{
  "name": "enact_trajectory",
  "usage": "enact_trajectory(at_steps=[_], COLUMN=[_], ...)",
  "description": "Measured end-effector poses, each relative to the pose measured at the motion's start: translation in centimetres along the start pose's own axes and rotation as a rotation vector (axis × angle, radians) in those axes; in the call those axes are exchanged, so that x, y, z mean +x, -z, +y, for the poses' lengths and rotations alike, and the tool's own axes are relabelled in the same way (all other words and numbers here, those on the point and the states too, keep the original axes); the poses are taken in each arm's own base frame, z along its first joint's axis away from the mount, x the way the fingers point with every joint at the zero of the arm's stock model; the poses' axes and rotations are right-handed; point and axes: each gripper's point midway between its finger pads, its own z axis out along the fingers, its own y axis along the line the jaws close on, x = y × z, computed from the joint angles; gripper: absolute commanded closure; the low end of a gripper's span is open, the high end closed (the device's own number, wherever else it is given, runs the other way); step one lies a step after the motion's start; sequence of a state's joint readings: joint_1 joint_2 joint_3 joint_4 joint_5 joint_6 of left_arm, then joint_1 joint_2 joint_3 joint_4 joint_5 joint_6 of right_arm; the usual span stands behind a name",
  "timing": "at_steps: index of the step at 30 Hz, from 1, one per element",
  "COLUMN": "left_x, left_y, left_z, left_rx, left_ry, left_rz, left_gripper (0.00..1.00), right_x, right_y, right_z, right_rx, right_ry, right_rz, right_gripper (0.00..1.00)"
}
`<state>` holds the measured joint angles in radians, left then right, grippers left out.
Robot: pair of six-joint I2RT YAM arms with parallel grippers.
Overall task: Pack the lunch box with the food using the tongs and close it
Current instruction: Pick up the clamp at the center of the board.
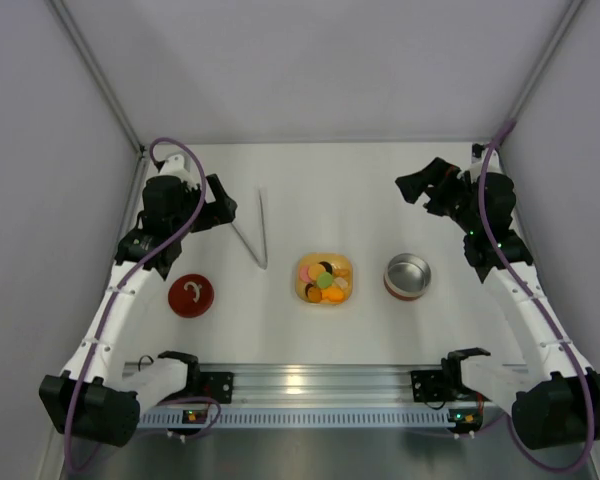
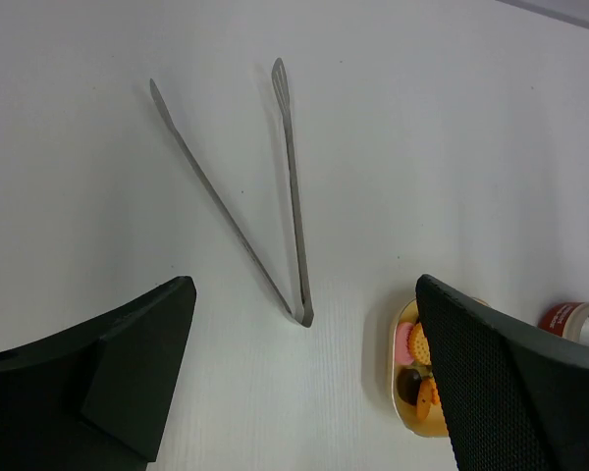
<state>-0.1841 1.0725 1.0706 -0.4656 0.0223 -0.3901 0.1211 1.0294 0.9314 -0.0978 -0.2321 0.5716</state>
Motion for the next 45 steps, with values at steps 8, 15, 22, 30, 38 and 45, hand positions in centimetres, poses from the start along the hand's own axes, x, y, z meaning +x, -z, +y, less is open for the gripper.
enact_trajectory(at_steps=[8,15,22,30,38,45], left_x=[0.0,0.3,1.1,5.0,10.4,13.4], left_y=[0.0,-0.4,-1.4,-4.8,-8.5,-11.8], left_z=[0.0,0.2,0.8,1.0,1.5,2.3], left_rx=[0.000,-0.009,-0.038,-0.142,-0.305,-0.407], left_ry=[0.000,0.000,0.011,0.106,0.134,0.151], left_rz=[0.000,0.014,0.046,0.152,0.242,0.244], left_gripper=[0.01,0.01,0.01,0.01,0.01,0.02], right_x=[0.0,0.0,0.8,0.9,1.2,1.7], right_y=[0.0,0.0,-0.2,-0.2,-0.2,-0.1], right_z=[0.0,-0.1,-0.4,-0.4,-0.3,-0.3], right_rx=[0.002,0.002,0.005,0.004,-0.008,-0.013], right_ry=[0.000,0.002,0.015,0.023,0.027,0.024], right_rz=[-0.001,0.000,0.032,0.036,0.049,0.068], right_gripper=[0.01,0.01,0.01,0.01,0.01,0.01])
